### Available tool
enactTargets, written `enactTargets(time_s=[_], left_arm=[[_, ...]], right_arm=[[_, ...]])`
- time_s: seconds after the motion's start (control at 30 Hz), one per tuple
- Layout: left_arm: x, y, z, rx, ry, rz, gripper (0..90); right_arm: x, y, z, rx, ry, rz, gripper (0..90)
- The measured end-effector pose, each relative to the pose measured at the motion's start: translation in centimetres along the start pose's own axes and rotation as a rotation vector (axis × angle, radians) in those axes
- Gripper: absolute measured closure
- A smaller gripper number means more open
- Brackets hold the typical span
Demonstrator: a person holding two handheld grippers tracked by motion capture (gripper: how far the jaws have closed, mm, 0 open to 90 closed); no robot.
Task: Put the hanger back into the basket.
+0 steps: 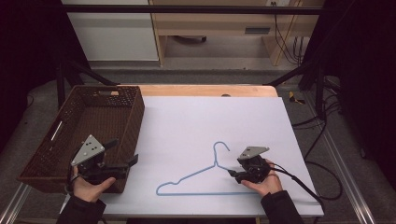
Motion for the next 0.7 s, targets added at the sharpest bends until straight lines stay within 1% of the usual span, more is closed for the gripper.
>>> enactTargets(time_s=[0.13, 0.17, 0.23, 0.37, 0.43, 0.47, 0.5, 0.57, 0.6, 0.7], left_arm=[[-0.1, 0.0, -0.1, -0.002, -0.001, -0.001, 7.4], [-0.1, 0.1, 0.0, -0.001, 0.002, 0.0, 7.4], [-0.1, 0.1, 0.0, 0.003, 0.005, 0.001, 7.4], [-0.1, 0.2, 0.0, 0.004, 0.002, 0.003, 7.5], [-0.2, 0.2, 0.0, 0.005, 0.004, 0.003, 7.6], [-0.2, 0.2, 0.0, 0.005, 0.004, 0.003, 7.6], [-0.2, 0.3, 0.0, 0.009, 0.007, 0.004, 7.6], [-0.3, 0.3, 0.0, 0.009, 0.008, 0.004, 7.6], [-0.3, 0.3, 0.1, 0.01, 0.008, 0.004, 7.6], [-0.3, 0.4, 0.1, 0.012, 0.007, 0.005, 7.6]], right_arm=[[0.0, 0.5, 0.1, 0.017, -0.007, 0.001, 44.9], [0.0, 0.7, 0.2, 0.038, -0.007, 0.008, 46.3], [0.0, 0.9, 0.3, 0.05, -0.012, 0.011, 48.4], [-0.1, 1.2, 0.4, 0.062, -0.016, 0.018, 53.1], [-0.1, 1.3, 0.4, 0.078, -0.017, 0.026, 56.0], [-0.1, 1.3, 0.4, 0.078, -0.017, 0.026, 56.0], [-0.1, 1.5, 0.5, 0.088, -0.028, 0.028, 60.5], [-0.1, 1.5, 0.6, 0.097, -0.034, 0.027, 61.5], [-0.1, 1.6, 0.6, 0.097, -0.027, 0.013, 65.6], [0.0, 1.6, 0.6, 0.101, -0.029, -0.001, 70.6]])
Point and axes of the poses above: each handheld gripper's, and its own axes: y roughly forward along the jaws, z roughly out of its underside, x roughly to its left, the point moved 2 cm from there along y, roughly forward along the jaws, and after that the axes turned 2 degrees about y, right-handed, at the moved point
